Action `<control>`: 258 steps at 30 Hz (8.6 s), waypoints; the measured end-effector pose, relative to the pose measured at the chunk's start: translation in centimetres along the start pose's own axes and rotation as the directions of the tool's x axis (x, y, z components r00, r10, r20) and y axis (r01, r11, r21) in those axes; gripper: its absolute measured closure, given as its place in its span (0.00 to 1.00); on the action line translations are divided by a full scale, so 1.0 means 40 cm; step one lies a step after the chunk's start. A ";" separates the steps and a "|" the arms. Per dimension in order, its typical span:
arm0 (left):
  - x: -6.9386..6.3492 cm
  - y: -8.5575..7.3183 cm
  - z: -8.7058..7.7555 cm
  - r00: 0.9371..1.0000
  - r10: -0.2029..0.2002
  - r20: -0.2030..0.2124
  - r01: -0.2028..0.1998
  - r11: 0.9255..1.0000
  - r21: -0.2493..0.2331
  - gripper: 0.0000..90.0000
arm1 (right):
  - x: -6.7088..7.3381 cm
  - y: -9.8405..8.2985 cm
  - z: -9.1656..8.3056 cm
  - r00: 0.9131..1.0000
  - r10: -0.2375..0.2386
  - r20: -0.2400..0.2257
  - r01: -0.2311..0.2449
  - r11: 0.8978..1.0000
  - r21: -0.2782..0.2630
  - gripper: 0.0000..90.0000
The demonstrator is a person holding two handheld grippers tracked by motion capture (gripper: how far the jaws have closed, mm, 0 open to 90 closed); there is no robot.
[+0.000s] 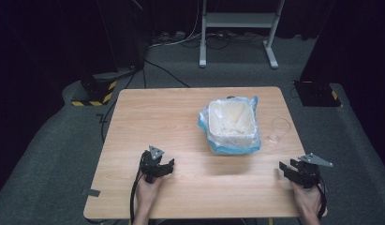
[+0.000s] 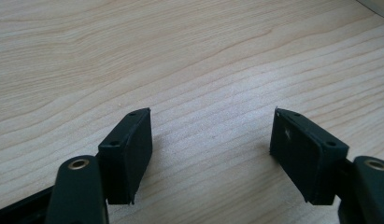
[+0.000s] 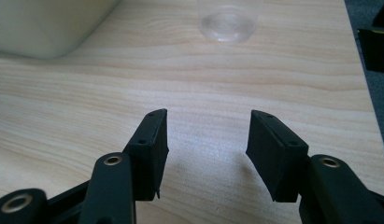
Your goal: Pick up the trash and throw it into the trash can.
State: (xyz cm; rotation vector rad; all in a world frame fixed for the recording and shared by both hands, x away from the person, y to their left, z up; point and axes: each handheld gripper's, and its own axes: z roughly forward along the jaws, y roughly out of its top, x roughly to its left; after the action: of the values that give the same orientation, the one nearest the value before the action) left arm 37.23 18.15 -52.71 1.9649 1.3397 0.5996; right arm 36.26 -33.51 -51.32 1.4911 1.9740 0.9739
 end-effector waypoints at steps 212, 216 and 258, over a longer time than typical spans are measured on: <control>-0.002 0.000 0.000 1.000 -0.005 -0.003 0.005 1.000 -0.002 0.33 | 0.144 0.543 -0.231 0.954 -0.139 -0.267 0.095 0.981 -0.172 0.96; -0.001 0.000 0.000 1.000 -0.005 -0.003 0.005 1.000 -0.002 0.33 | 0.158 0.554 -0.230 0.949 -0.144 -0.281 0.094 0.978 -0.184 0.96; -0.002 0.000 0.000 1.000 -0.005 -0.004 0.005 1.000 -0.001 0.33 | 0.294 0.551 -0.034 0.932 -0.140 -0.336 0.106 0.987 -0.117 0.96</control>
State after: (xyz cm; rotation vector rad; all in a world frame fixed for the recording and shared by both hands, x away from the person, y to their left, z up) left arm 37.21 18.09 -52.71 1.9601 1.3457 0.6019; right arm 45.38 -19.23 -32.91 1.1891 2.1914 1.3270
